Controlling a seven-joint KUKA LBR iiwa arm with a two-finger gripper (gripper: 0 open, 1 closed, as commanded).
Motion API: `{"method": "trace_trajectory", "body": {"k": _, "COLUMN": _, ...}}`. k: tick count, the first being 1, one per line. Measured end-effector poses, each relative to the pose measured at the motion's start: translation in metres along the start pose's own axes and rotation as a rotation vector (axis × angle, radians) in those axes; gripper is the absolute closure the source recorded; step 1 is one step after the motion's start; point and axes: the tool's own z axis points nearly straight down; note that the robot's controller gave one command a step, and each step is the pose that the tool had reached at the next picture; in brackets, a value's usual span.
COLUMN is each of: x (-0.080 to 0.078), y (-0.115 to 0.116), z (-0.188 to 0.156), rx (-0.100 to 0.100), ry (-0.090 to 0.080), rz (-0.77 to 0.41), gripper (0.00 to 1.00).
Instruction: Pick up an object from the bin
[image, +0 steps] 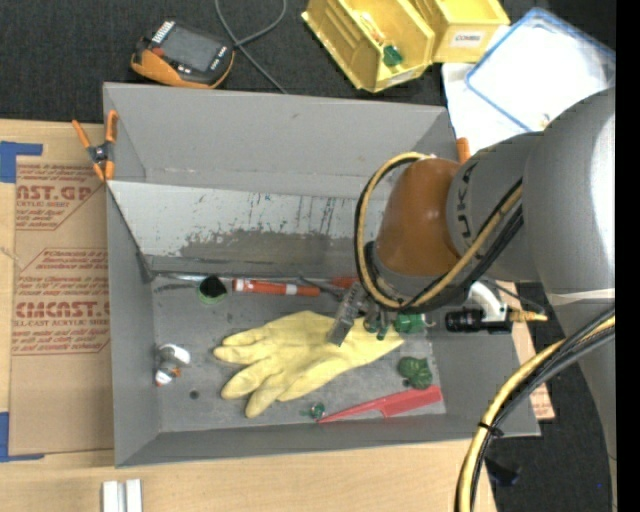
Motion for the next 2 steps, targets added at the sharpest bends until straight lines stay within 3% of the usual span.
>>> {"method": "trace_trajectory", "body": {"k": 2, "x": 0.0, "y": 0.0, "z": 0.0, "rx": 0.0, "ry": 0.0, "rz": 0.0, "gripper": 1.0}}
